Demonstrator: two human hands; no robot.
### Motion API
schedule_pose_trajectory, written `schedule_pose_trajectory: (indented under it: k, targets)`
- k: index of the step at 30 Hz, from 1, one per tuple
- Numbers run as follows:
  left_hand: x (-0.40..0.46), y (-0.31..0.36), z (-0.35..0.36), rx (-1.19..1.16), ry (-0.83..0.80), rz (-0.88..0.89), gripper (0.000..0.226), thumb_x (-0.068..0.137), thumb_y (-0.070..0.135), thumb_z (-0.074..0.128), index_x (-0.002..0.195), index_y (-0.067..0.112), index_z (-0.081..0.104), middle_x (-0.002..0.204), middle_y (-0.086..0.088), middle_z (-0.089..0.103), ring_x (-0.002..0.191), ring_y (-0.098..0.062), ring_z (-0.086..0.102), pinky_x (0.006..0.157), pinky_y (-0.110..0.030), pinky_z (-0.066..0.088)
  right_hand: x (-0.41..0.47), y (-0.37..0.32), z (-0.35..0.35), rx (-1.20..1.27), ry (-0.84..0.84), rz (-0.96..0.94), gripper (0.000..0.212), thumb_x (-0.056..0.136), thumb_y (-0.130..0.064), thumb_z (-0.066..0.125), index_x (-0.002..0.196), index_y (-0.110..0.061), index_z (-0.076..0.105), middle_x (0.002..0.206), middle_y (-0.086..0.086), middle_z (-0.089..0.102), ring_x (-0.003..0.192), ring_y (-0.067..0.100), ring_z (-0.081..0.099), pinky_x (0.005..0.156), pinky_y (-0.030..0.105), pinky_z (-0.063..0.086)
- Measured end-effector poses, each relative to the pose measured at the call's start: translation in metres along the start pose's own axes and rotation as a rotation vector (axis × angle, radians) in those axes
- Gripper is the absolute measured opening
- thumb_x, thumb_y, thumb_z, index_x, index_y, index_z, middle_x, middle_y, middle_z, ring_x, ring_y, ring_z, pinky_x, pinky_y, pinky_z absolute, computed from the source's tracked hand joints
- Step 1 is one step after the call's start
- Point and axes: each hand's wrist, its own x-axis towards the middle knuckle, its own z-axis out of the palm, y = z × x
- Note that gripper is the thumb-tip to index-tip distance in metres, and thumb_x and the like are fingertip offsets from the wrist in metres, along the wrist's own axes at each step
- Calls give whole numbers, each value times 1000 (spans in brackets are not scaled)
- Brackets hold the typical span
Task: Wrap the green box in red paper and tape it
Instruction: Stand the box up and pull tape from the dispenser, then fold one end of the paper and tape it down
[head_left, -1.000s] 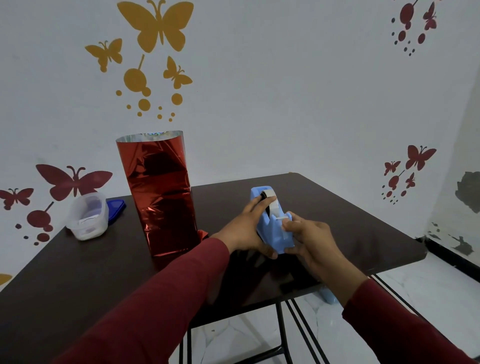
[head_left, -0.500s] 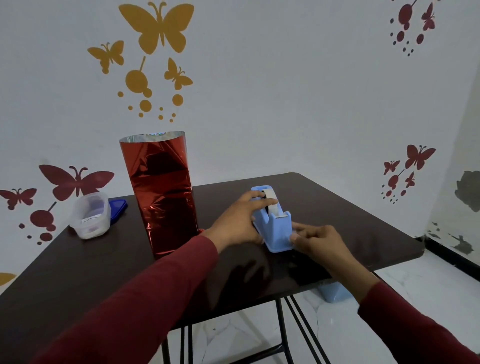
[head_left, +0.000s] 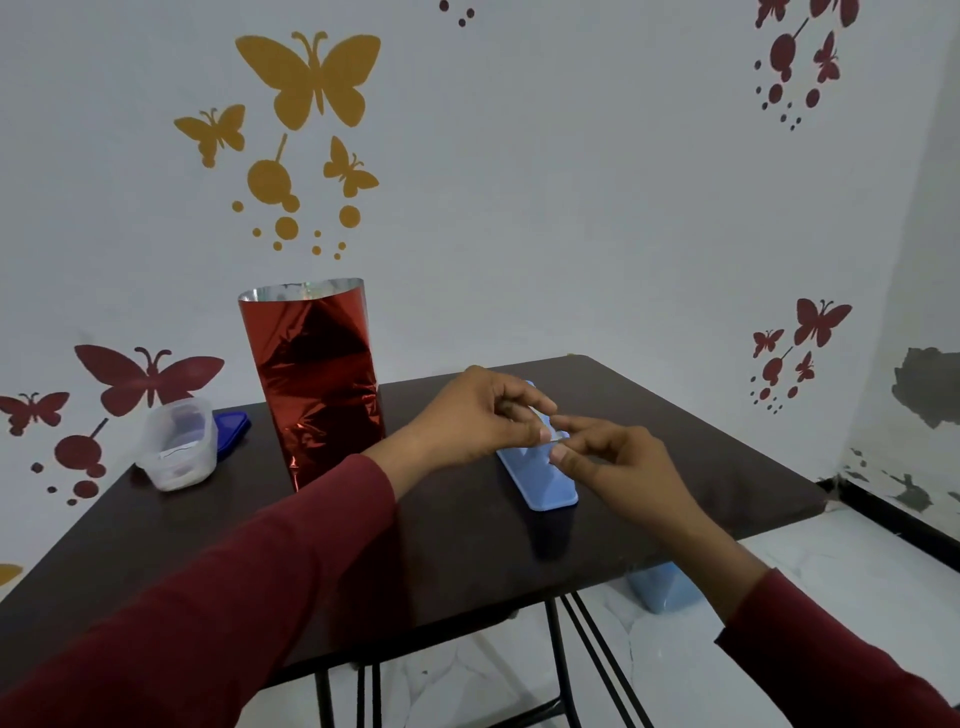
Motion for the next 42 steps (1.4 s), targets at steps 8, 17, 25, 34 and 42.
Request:
schedule_pose_trajectory:
  k: [8,17,25,34,42]
  targets:
    - [-26,22,-38,137,313,75,16,84,11,82,98,19,80,71,11,73,56,9,58,66,-10,46,21,-47,12,661,-164,497,28,90,-10,73,117,-10,78,120,4,77,111,18,73,85,39,61]
    - [-55,29,-100,271,384,24,16,87,20,81,102,21,77,77,13,76,72,10,67,70,-6,47,39,-122,49,-57,-139,-163,44,86,-23,81,127,-34,69,95,-16,79,95,-6,71,85,10,52]
    - [-82,31,-135,314,618,38,31,86,27,81,116,29,76,94,17,78,81,7,71,77,-7,51,59,-147,89,39,-113,-103,39,84,-20,82,120,-29,71,83,-11,80,89,3,74,94,32,58]
    - [-116,-33,-175,-163,1149,-254,14,94,19,68,99,27,78,97,8,76,91,-13,71,89,-31,58,79,-176,107,520,-245,141,40,87,-4,80,123,-14,67,94,8,81,85,15,76,82,31,60]
    - [-96,-72,-176,-433,775,-459,12,99,31,66,106,33,76,122,9,69,118,-21,60,97,-45,51,103,-192,116,579,-242,225,37,87,-2,79,120,-11,66,100,11,80,99,22,78,84,33,59]
